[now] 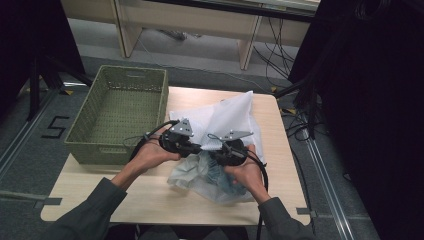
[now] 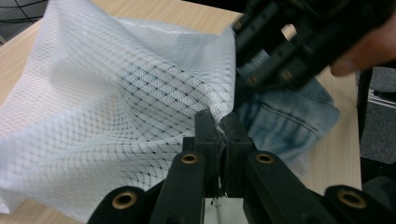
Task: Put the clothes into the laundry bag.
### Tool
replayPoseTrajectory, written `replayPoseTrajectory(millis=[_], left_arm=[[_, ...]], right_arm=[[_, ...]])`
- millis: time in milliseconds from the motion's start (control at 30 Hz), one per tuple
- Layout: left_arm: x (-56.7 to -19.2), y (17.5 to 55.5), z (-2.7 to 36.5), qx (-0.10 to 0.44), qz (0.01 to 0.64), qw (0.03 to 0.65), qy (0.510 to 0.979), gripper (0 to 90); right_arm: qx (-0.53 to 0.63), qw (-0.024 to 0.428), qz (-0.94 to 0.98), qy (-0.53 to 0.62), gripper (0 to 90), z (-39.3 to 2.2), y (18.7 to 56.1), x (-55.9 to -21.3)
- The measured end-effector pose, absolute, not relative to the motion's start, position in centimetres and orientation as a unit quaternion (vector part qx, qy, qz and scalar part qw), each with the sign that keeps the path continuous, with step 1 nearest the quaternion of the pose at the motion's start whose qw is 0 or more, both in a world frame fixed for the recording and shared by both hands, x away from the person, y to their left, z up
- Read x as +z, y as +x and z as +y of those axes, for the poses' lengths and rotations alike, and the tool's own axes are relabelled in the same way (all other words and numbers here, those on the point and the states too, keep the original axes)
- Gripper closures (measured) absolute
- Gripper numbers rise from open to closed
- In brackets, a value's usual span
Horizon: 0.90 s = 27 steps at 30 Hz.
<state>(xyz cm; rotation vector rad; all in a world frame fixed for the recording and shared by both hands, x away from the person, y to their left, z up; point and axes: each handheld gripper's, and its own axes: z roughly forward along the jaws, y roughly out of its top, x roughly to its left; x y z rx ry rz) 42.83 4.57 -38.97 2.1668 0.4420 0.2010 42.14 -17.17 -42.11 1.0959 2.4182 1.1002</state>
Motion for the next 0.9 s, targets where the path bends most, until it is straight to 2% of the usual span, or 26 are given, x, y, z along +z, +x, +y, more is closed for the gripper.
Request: replayPoseTrajectory(millis=[67, 100, 167, 367, 433, 567, 733, 900], left_arm=[[-38.9, 43.0, 4.7, 0.079, 0.18, 0.449, 0.872, 86.9], [-38.8, 43.0, 4.8, 0.077, 0.185, 0.45, 0.87, 86.9], [-38.8, 43.0, 5.0, 0.079, 0.184, 0.449, 0.871, 86.9], [-39.6, 43.2, 5.2, 0.071, 0.197, 0.437, 0.875, 87.0], [-39.7, 43.4, 5.3, 0.07, 0.199, 0.435, 0.875, 87.0], [-39.8, 43.7, 5.6, 0.075, 0.206, 0.441, 0.871, 86.7], [-40.4, 43.8, 5.6, 0.091, 0.205, 0.433, 0.873, 83.3], [-41.8, 43.8, 5.0, 0.106, 0.207, 0.419, 0.877, 75.1]], right_arm=[[0.394, 0.15, 0.828, 0.37, 78.9, -17.5, 42.7, -41.4], [0.389, 0.133, 0.827, 0.384, 79.0, -17.5, 42.6, -40.7], [0.392, 0.147, 0.827, 0.374, 79.1, -17.6, 43.0, -40.8], [0.328, 0.179, 0.834, 0.406, 79.0, -17.1, 44.9, -45.7], [0.318, 0.169, 0.835, 0.416, 78.8, -17.3, 45.1, -45.4], [0.324, 0.178, 0.835, 0.409, 77.5, -17.7, 45.3, -45.3], [0.335, 0.171, 0.834, 0.405, 76.8, -17.6, 45.0, -45.1], [0.332, 0.158, 0.835, 0.41, 76.8, -17.7, 45.0, -45.0]])
